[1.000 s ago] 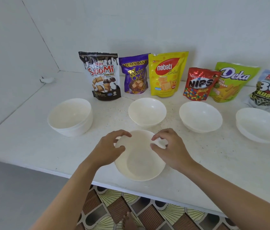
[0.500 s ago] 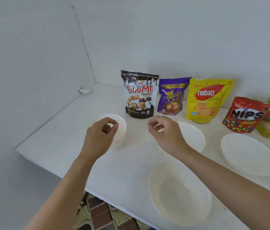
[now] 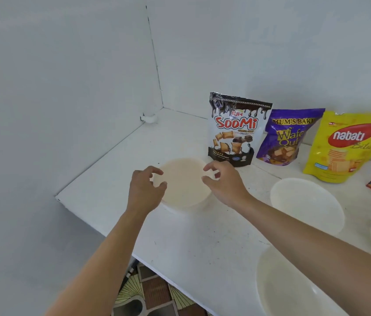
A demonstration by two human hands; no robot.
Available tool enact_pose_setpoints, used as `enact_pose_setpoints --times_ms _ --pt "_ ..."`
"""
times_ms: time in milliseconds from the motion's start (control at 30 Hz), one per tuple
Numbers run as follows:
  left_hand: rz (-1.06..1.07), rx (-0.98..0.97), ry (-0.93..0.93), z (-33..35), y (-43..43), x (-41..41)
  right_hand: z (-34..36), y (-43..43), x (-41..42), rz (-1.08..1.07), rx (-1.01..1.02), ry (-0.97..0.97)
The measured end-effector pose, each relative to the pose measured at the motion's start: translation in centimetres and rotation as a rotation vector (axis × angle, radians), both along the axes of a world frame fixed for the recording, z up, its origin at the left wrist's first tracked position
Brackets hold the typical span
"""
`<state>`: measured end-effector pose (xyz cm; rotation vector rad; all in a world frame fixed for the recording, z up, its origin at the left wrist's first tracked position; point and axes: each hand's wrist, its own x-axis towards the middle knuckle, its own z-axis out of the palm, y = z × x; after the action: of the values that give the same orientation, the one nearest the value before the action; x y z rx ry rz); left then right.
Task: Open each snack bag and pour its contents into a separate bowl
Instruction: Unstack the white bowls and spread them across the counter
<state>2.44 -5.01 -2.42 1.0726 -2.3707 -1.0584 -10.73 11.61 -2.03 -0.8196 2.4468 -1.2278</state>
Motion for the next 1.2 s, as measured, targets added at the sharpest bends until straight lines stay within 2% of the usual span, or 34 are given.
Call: enact_pose_setpoints --times_ms 200,433,733,1000,1100,1200 --pt "-0.055 -0.005 -0.069 -0.6 -0.6 -0.2 -0.7 -0.9 -1.2 -0.032 0.114 0.045" --pt "-0.094 0.024 -0.143 -1.1 0.0 -1.1 -1.5 -0.5 -1.2 -0.093 0.114 0.015" --pt "-0.174 0.074 -0.118 0.0 0.3 -1.4 -1.2 -0.9 -1.3 -0.127 0.2 0.046" --pt "-0.208 0.17 -0.141 0.9 0.1 -1.3 -0.7 -0.4 -2.3 -0.039 0.193 0.045" --pt "-0.237 0.168 -0.197 1.4 -0.1 -1.2 -0.5 -0.1 -2.7 -0.023 0.193 -0.007" --pt "-0.27 0.113 -0.239 1.9 0.1 -1.1 -0.4 0.1 -2.8 -0.018 0.239 0.042"
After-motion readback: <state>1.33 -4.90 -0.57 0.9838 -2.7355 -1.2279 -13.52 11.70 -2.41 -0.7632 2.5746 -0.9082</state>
